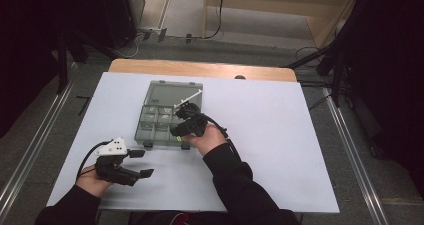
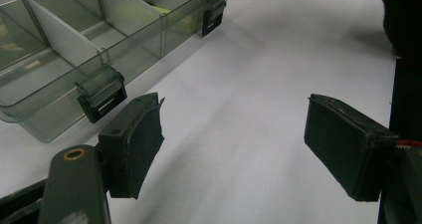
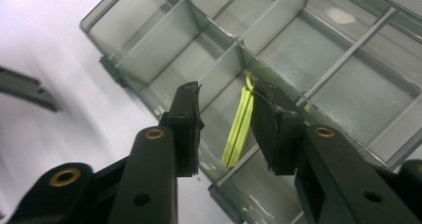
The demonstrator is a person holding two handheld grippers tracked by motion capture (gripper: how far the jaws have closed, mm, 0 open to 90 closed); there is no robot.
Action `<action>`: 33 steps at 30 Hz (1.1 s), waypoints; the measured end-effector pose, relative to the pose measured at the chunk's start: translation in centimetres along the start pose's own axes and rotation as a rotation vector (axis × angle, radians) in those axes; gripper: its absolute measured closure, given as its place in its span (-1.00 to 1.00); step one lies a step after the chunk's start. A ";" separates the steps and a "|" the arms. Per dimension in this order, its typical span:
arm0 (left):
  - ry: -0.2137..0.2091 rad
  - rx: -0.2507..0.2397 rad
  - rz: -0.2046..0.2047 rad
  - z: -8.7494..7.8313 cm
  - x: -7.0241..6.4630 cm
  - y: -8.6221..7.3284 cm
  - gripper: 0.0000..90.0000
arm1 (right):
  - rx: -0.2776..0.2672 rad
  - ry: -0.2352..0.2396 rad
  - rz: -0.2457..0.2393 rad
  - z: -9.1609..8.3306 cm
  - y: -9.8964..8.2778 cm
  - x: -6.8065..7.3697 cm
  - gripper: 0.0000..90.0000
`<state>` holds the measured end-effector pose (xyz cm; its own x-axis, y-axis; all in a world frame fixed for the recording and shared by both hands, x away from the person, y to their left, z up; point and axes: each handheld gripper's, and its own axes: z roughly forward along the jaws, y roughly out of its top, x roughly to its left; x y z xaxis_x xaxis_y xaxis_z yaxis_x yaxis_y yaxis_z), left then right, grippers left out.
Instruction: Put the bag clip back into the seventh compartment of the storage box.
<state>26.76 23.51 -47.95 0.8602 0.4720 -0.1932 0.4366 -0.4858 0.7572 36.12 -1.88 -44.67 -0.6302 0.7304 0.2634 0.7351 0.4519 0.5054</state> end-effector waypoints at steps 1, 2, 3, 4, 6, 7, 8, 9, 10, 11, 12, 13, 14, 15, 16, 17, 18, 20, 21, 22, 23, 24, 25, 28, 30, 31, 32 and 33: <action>0.001 0.000 0.000 0.0 0.0 0.0 -0.50 | 0.000 0.000 0.000 0.0 0.0 0.0 0.36; 0.001 -0.002 -0.001 0.0 0.0 0.0 -0.51 | -0.004 0.014 -0.005 -0.1 -0.1 0.0 0.34; 0.000 -0.003 -0.001 0.0 0.0 0.1 -0.51 | -0.002 0.027 -0.008 -0.2 -0.2 -0.1 0.30; -0.002 -0.002 0.000 0.0 0.0 0.0 -0.51 | -0.009 0.058 -0.015 -0.6 -0.4 -0.1 0.21; 0.000 0.002 -0.002 0.1 0.0 0.0 -0.51 | -0.019 0.079 -0.023 -0.9 -0.8 -0.1 0.13; 0.000 0.002 -0.002 0.1 0.0 0.0 -0.50 | -0.019 0.079 -0.023 -0.9 -0.8 -0.1 0.13; 0.001 0.004 -0.002 0.0 0.0 0.0 -0.50 | -0.037 0.097 -0.055 -1.3 -1.2 -0.2 0.06; 0.001 0.004 -0.003 0.0 0.0 0.0 -0.50 | -0.037 0.097 -0.055 -1.3 -1.2 -0.2 0.06; 0.001 0.005 -0.001 0.0 0.0 -0.1 -0.51 | -0.040 0.118 -0.077 -1.6 -1.6 -0.3 -0.02; 0.001 0.005 -0.001 0.0 0.0 -0.1 -0.51 | -0.039 0.125 -0.081 -1.7 -1.7 -0.3 -0.02; 0.001 0.002 -0.002 0.0 0.0 -0.1 -0.51 | -0.039 0.125 -0.081 -1.7 -1.7 -0.3 -0.02; 0.002 0.004 -0.002 -0.1 0.0 0.0 -0.51 | -0.044 0.134 -0.093 -1.9 -1.9 -0.3 -0.05; 0.003 0.004 -0.003 0.0 0.0 0.0 -0.51 | -0.055 0.154 -0.108 -2.2 -2.4 -0.4 -0.09; 0.003 0.004 -0.003 0.0 0.0 0.0 -0.51 | -0.055 0.154 -0.108 -2.2 -2.4 -0.4 -0.09; 0.004 0.007 -0.001 0.0 0.0 0.0 -0.51 | -0.057 0.164 -0.115 -2.4 -2.6 -0.5 -0.09; 0.005 0.009 -0.001 0.0 0.0 0.0 -0.51 | -0.066 0.181 -0.121 -2.7 -2.9 -0.6 -0.12; 0.005 0.010 -0.002 0.0 0.0 0.0 -0.51 | -0.082 0.194 -0.131 -3.0 -3.3 -0.9 -0.14; 0.006 0.008 -0.004 0.0 0.1 0.0 -0.51 | -0.083 0.200 -0.137 -3.3 -3.8 -1.1 -0.15; 0.006 0.008 -0.004 0.0 0.1 0.0 -0.51 | -0.083 0.200 -0.137 -3.3 -3.8 -1.1 -0.15; 0.005 0.008 -0.004 0.0 0.1 0.0 -0.50 | -0.092 0.204 -0.148 -3.6 -4.2 -1.4 -0.17; 0.006 0.009 -0.003 0.0 0.1 -0.1 -0.50 | -0.098 0.202 -0.152 -3.8 -4.4 -1.5 -0.19; 0.006 0.009 -0.003 0.0 0.1 -0.1 -0.51 | -0.103 0.199 -0.158 -3.9 -4.6 -1.6 -0.21; 0.005 0.009 -0.003 0.0 0.1 -0.1 -0.51 | -0.103 0.199 -0.158 -3.9 -4.6 -1.6 -0.21; 0.005 0.009 -0.003 0.1 0.1 -0.1 -0.50 | -0.114 0.202 -0.179 -4.1 -5.3 -1.9 -0.24; -0.002 0.005 -0.001 0.1 0.0 0.0 -0.50 | -0.111 0.222 -0.175 -4.2 -5.9 -2.3 -0.24; -0.002 0.005 -0.001 0.1 0.0 0.0 -0.51 | -0.111 0.222 -0.175 -4.2 -5.9 -2.3 -0.24; 0.000 0.011 0.004 0.1 0.0 0.0 -0.51 | -0.110 0.221 -0.175 -4.3 -6.2 -2.4 -0.24; 0.000 0.011 0.004 0.1 0.0 0.0 -0.51 | -0.110 0.221 -0.175 -4.3 -6.2 -2.4 -0.24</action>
<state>26.77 23.47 -48.02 0.8621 0.4698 -0.1900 0.4357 -0.4955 0.7514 32.00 -8.64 -44.95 -0.7931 0.5116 0.3304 0.5863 0.4943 0.6418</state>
